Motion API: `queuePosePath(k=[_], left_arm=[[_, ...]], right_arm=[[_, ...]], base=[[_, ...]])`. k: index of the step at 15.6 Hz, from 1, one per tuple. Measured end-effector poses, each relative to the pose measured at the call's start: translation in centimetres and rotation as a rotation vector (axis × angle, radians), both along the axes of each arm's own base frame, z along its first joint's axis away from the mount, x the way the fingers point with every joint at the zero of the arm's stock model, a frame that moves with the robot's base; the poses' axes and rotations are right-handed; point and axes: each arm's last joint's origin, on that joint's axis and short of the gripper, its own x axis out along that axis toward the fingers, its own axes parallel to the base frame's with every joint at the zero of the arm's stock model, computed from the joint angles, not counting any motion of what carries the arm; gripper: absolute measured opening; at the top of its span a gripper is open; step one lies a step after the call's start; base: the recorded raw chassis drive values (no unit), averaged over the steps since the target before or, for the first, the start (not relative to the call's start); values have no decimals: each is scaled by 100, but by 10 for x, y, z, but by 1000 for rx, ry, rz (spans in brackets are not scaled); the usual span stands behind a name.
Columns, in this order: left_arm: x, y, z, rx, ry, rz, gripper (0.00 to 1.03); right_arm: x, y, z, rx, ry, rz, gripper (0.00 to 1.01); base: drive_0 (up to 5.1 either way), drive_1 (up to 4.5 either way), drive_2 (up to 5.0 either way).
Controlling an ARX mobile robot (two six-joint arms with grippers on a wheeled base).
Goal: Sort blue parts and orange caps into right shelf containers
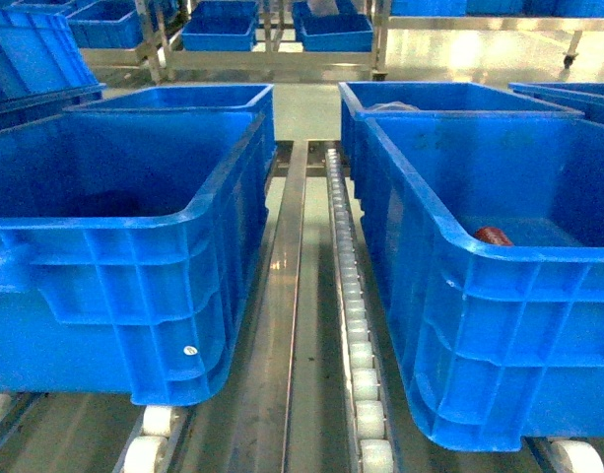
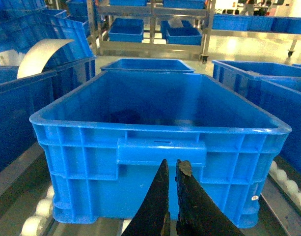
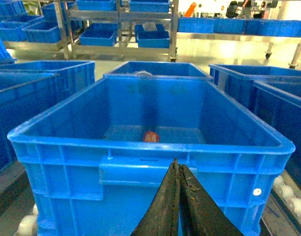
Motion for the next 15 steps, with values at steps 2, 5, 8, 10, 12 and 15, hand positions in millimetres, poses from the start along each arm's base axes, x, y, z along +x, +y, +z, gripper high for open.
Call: queuePosePath(k=[2, 5, 8, 10, 12, 15], left_arm=[[0, 0, 1, 0, -5, 0, 2], [0, 0, 1, 0, -5, 0, 29], [0, 0, 1, 0, -5, 0, 54], [0, 0, 1, 0, -5, 0, 77], [0, 0, 1, 1, -5, 0, 100], [0, 0, 1, 2, -5, 0, 98]], right_arm=[[0, 0, 0, 0, 2, 0, 3], [0, 0, 0, 0, 2, 0, 33], [0, 0, 0, 0, 2, 0, 61], [0, 0, 0, 0, 2, 0, 85], [0, 0, 0, 0, 2, 0, 99], [0, 0, 0, 0, 2, 0, 98]], base=[[0, 0, 0], [0, 0, 0], [0, 0, 0], [0, 0, 0], [0, 0, 0], [0, 0, 0]])
